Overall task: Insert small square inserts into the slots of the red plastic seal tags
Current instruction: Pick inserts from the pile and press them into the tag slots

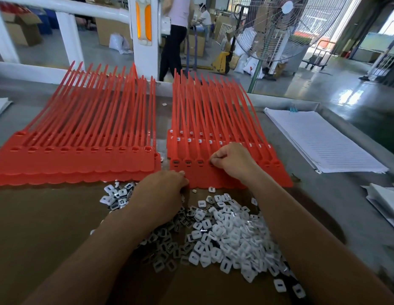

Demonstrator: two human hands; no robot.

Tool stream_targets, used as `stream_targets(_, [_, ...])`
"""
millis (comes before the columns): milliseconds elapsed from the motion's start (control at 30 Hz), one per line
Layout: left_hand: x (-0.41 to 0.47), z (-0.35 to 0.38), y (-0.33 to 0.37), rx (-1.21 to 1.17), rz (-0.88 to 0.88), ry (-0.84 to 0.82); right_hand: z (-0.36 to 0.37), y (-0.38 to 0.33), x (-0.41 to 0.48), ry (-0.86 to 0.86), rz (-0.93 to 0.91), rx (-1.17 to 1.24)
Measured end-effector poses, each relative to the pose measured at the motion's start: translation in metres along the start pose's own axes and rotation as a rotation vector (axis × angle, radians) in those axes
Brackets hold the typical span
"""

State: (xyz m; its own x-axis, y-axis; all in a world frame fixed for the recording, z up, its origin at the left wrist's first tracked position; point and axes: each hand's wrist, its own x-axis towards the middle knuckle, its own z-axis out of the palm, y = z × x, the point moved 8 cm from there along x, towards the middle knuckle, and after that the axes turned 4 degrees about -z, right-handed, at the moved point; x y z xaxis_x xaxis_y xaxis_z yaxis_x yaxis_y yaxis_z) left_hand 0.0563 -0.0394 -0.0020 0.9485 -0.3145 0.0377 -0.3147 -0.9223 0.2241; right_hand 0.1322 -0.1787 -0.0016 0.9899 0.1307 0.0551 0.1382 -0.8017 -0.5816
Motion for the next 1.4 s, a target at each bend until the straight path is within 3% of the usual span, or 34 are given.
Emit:
stream_targets(467, [-0.003,0.0,0.002,0.015,0.006,-0.017,-0.004,0.003,0.0,0.036,0.084,0.041])
stream_targets(967, [-0.001,0.0,0.001,-0.011,0.01,-0.002,-0.005,-0.003,-0.006,0.025,0.05,0.047])
stream_targets(1100, [-0.001,0.001,0.0,-0.026,0.013,0.003,-0.008,-0.022,-0.016,0.003,-0.044,0.008])
stream_targets(1400, [-0.002,-0.004,-0.007,-0.174,0.011,0.024,0.026,-0.083,-0.072,-0.354,-0.323,-0.07])
